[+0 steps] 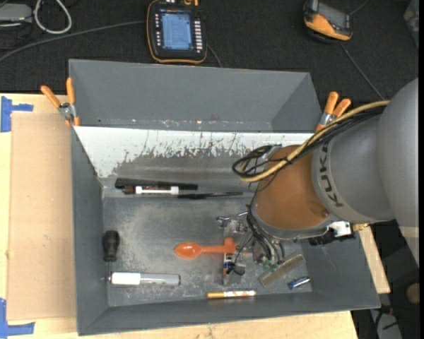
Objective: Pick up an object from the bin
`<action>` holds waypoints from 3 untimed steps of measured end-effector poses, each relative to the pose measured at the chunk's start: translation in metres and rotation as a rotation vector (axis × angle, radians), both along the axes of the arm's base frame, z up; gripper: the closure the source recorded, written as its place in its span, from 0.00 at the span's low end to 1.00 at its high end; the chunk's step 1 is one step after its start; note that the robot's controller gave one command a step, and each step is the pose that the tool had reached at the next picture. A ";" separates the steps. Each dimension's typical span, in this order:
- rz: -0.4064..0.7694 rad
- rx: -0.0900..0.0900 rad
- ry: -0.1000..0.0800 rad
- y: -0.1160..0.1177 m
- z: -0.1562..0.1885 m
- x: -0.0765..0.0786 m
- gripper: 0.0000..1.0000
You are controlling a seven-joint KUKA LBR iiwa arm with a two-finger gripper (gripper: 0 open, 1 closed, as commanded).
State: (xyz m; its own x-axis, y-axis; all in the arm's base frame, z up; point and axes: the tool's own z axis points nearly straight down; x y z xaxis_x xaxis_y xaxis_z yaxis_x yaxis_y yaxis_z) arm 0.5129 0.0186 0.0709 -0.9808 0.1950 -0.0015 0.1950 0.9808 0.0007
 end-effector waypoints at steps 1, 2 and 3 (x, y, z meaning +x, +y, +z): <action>0.000 0.000 0.000 0.000 0.000 0.000 1.00; 0.000 0.000 0.000 0.000 0.000 0.000 1.00; 0.000 0.000 0.000 0.000 0.000 0.000 1.00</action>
Offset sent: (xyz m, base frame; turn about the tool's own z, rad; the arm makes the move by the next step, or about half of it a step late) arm 0.0000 0.0000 0.0000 0.0000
